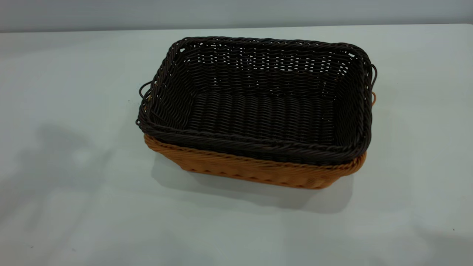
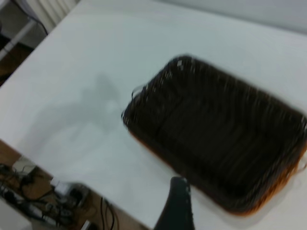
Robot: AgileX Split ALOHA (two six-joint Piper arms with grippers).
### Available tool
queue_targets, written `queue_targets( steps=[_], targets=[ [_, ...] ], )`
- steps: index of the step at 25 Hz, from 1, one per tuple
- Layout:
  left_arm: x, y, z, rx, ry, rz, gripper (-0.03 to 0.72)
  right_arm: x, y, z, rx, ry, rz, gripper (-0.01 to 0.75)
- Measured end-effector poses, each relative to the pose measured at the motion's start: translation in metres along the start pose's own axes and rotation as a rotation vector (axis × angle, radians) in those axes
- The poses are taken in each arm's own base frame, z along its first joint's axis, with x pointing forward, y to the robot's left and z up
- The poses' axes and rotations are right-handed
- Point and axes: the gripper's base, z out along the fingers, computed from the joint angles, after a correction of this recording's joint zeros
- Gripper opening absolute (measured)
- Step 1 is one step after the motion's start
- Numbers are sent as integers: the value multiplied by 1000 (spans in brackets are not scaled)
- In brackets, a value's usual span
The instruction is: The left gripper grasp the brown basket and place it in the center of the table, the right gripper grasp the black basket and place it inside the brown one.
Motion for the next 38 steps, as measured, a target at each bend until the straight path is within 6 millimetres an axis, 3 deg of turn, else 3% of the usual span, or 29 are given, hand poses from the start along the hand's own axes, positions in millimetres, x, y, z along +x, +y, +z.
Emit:
queue_targets(
  steps=[5,11,19,23,27,30,35,38],
  targets=[
    [57,-12,-8,-12,51,-78,534,46,17,-3,5,-7,-9,593],
    [130,-33,-27,-22,52,-98,534,78,44,-27,69,-109,-82,593],
    [197,-52,-44,-29,-19,-58,534,110,31,-50,450,-15,-13,593],
    [218,-62,-57,-39,-79,-27,534,118,29,-54,512,-20,5,593],
    [232,-65,-68,-95,-141,-4,534,137,23,-41,501,11,23,593],
    [240,-62,-74,-172,-159,7,534,153,18,-29,495,19,32,593],
    [253,-54,-80,-292,-152,-41,534,159,24,-34,515,-64,-31,593],
    [261,-49,-73,-324,-136,-77,534,161,26,-35,509,-79,-51,593]
  ],
)
